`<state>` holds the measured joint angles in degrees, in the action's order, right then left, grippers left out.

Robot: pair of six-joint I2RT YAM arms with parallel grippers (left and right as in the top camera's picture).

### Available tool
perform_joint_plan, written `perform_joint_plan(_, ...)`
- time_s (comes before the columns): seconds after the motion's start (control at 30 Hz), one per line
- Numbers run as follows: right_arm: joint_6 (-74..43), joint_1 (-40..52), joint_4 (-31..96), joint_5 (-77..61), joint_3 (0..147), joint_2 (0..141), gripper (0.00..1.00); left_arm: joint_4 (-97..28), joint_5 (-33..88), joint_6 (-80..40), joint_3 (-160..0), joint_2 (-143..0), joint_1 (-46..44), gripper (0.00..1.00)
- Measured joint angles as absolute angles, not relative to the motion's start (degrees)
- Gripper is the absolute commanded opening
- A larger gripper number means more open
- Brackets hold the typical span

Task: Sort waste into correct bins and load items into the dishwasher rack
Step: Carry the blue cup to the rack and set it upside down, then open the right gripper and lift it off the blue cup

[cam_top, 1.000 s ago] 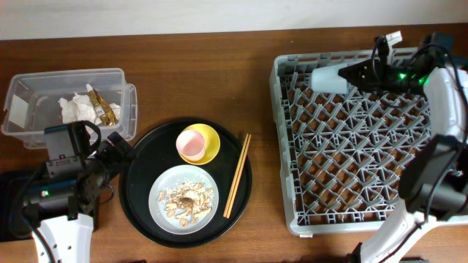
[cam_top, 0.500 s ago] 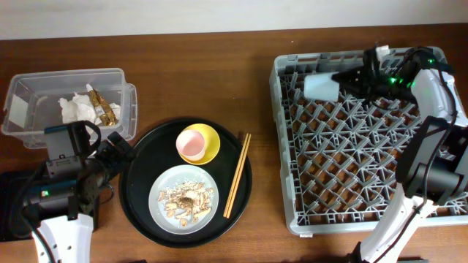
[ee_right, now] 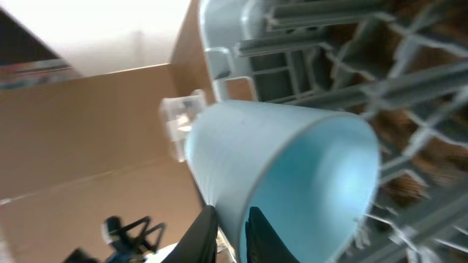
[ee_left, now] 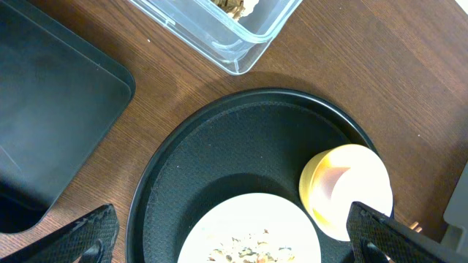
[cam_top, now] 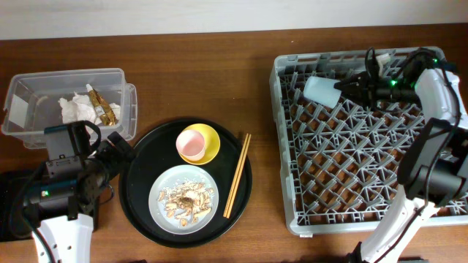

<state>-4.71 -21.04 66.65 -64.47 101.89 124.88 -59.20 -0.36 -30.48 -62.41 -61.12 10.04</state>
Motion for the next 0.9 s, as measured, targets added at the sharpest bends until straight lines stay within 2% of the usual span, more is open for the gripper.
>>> perform_joint_plan(0.33, -5.6, -27.4, 73.3, -49.2, 103.3, 119.9, 0.15, -59.2, -0.4, -30.5, -62.4, -61.1, 10.0, 0.99)
perform_joint_plan(0.43, -5.7, -29.9, 74.0, -45.7, 103.3, 115.3, 0.15, -59.2, -0.4, -30.5, -62.4, -61.1, 10.0, 0.99)
perform_joint_plan(0.57, -5.7, -28.2, 74.4, -40.9, 103.7, 107.3, 0.15, -59.2, -0.4, -30.5, -62.4, -61.1, 10.0, 0.99)
perform_joint_plan(0.6, -5.8, -27.5, 74.2, -39.9, 103.8, 106.1, 0.19, -59.2, -0.4, -30.5, -62.4, -61.1, 10.0, 0.99)
perform_joint_plan(0.67, -5.8, -24.1, 74.4, -36.8, 103.8, 102.6, 0.38, -59.2, -0.4, -30.5, -62.4, -61.1, 10.0, 0.99)
perform_joint_plan(0.7, -5.6, -21.9, 74.3, -35.0, 103.9, 101.1, 0.40, -59.2, -0.4, -30.5, -62.4, -61.1, 10.0, 0.99)
perform_joint_plan(0.73, -5.7, -19.7, 74.3, -33.2, 104.0, 100.1, 0.39, -59.2, -0.4, -30.5, -62.4, -61.1, 10.0, 0.99)
perform_joint_plan(0.77, -5.8, -16.5, 73.6, -30.0, 104.2, 99.0, 0.33, -59.2, -0.4, -30.5, -62.4, -61.1, 10.0, 0.99)
perform_joint_plan(0.8, -5.8, -14.1, 73.1, -27.0, 104.2, 98.6, 0.19, -59.2, -0.4, -30.5, -62.4, -61.1, 10.0, 0.99)
perform_joint_plan(0.87, -6.6, -10.2, 72.1, -20.8, 104.4, 98.9, 0.04, -59.2, -0.4, -30.5, -62.4, -61.1, 10.0, 0.99)
perform_joint_plan(0.9, -7.9, -8.4, 71.4, -17.0, 104.4, 99.5, 0.04, -59.2, -0.4, -30.5, -62.4, -61.1, 10.0, 0.99)
